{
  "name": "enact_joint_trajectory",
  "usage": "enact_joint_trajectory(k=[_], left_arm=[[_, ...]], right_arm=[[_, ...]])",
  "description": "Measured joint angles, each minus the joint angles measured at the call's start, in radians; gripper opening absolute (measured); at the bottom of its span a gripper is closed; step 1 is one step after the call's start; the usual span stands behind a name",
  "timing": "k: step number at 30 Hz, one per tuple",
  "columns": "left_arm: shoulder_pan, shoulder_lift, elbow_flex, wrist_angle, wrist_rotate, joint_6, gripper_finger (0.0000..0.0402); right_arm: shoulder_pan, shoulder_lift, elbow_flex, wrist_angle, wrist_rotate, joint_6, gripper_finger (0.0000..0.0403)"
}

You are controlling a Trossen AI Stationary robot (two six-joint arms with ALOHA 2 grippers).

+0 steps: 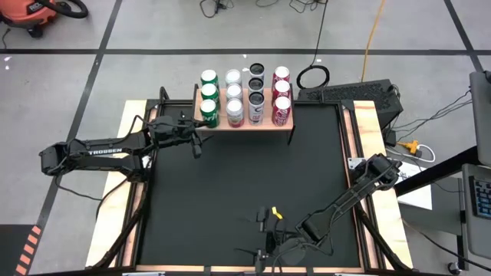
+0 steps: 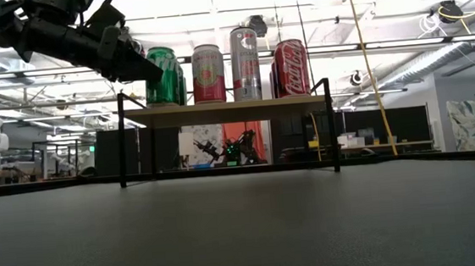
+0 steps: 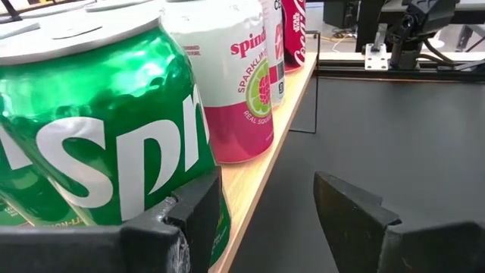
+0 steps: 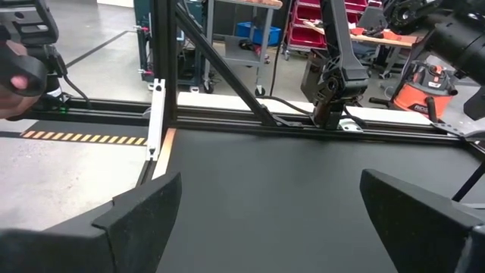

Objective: Place canned beverage on shelf
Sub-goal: Put the green soda can aligned with the other green soda cans on the shelf, then return to Home Position

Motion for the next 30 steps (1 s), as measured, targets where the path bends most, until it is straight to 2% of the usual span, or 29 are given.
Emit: enact_joint_trajectory(k=[20,23,27,30], left_arm=[[-0.014,-0.011,0.0,-0.017,-0.005,-0.012,0.0208],[-0.044,-0.042,0.0,-0.022,0.01,-0.036,0.0208],[-0.102,-0.116,0.0,-0.072,0.012,-0.064,0.0208],[-0.149,-0.176,0.001,-0.116,0.014,-0.095,0.0208]], right_arm=[[0.002,0.0,0.0,-0.001,0.0,0.001,0.0384],[0.001,0.0,0.0,-0.012,0.0,0.04,0.0384],[-0.001,0.0,0.0,-0.054,-0.001,0.169,0.0384],[-0.011,0.0,0.0,-0.062,-0.006,0.167,0.0384]])
